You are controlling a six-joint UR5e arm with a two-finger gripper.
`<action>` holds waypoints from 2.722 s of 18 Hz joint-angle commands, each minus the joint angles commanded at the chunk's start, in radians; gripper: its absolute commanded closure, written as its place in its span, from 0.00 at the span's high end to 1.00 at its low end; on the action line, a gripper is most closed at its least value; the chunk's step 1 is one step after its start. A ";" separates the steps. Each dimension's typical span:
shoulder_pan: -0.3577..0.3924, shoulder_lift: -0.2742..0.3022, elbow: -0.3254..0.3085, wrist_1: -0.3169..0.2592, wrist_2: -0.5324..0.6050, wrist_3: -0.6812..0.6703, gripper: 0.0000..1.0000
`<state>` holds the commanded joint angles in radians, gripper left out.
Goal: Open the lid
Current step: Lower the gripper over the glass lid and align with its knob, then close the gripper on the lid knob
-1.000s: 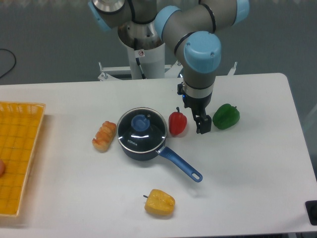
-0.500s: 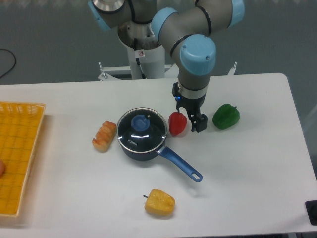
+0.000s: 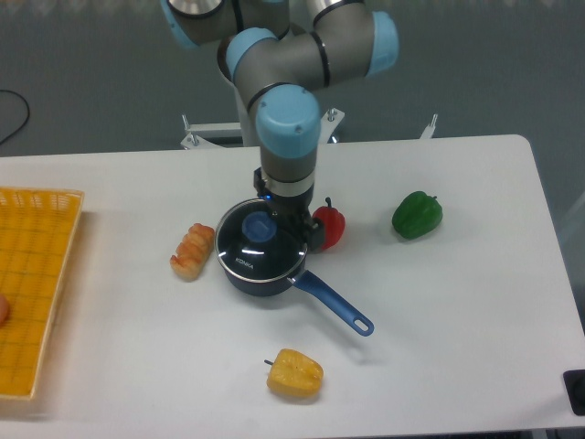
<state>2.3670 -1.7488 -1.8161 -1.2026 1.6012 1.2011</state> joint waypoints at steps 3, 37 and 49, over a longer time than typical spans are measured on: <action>-0.034 0.011 -0.023 0.015 0.011 -0.024 1.00; -0.089 -0.040 -0.028 0.064 0.051 -0.091 0.89; -0.088 -0.038 -0.014 0.058 0.052 -0.086 0.70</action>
<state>2.2795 -1.7871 -1.8300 -1.1443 1.6536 1.1152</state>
